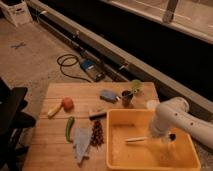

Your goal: Wipe tray with brush

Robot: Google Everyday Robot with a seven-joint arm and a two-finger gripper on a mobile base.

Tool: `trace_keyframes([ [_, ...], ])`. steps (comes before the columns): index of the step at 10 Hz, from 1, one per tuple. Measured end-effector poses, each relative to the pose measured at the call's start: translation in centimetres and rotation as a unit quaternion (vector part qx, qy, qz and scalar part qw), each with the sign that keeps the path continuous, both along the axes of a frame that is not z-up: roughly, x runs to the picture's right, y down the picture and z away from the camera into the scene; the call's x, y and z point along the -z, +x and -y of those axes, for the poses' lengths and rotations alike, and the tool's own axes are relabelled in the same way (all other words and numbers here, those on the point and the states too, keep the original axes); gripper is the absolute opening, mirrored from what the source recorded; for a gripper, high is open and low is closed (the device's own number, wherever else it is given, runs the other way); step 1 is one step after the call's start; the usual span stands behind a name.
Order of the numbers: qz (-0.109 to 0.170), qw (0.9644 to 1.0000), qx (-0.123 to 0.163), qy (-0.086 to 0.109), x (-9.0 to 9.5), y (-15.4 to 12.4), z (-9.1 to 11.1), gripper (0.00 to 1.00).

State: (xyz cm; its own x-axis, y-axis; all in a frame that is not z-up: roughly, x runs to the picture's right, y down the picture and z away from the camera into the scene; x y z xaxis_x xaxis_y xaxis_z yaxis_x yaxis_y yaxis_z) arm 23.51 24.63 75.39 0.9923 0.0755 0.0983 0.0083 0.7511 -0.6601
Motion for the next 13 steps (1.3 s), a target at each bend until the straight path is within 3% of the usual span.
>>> trace_keyframes([
  [2,0.015,0.9999,0.003,0.003,-1.8,-1.1,1.9,0.0],
  [4,0.04,0.9992,0.004,-0.001,-2.3,-2.8,1.8,0.0],
  [7,0.079,0.9968,0.009,-0.015,-1.2,-6.1,-0.9,0.0],
  [8,0.089,0.9956,0.013,-0.026,-0.1,-6.9,-2.8,0.0],
  [9,0.093,0.9951,0.015,-0.032,0.6,-7.5,-4.1,0.0],
  [11,0.076,0.9967,0.01,-0.027,1.9,-6.8,-4.8,0.0],
  [13,0.052,0.9986,0.004,-0.012,2.6,-4.4,-3.7,0.0],
])
